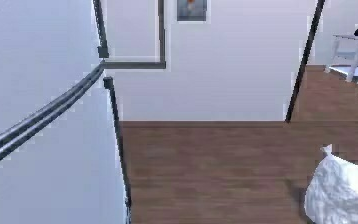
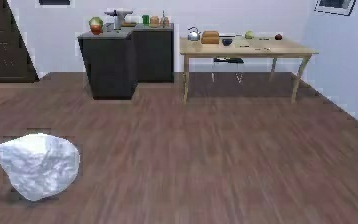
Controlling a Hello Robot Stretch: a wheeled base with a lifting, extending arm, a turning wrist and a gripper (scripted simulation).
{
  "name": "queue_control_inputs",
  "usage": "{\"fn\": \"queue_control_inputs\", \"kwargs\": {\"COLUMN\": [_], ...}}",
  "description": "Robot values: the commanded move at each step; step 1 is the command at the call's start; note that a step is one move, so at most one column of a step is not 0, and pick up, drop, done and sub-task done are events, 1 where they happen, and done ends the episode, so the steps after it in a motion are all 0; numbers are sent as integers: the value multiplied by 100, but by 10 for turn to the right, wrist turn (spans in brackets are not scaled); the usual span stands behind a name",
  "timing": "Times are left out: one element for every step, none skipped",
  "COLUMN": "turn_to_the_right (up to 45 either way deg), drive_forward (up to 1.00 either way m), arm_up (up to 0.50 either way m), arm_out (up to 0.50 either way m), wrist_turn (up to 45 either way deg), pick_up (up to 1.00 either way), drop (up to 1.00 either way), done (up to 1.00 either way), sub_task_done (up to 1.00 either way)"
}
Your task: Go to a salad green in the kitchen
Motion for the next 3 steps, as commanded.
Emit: {"fn": "queue_control_inputs", "kwargs": {"turn_to_the_right": [450, 450, 240], "drive_forward": [0, 0, 0], "arm_up": [0, 0, 0], "arm_out": [0, 0, 0], "wrist_turn": [0, 0, 0], "pick_up": [0, 0, 0], "drop": [0, 0, 0], "done": [0, 0, 0], "sub_task_done": [0, 0, 0]}}
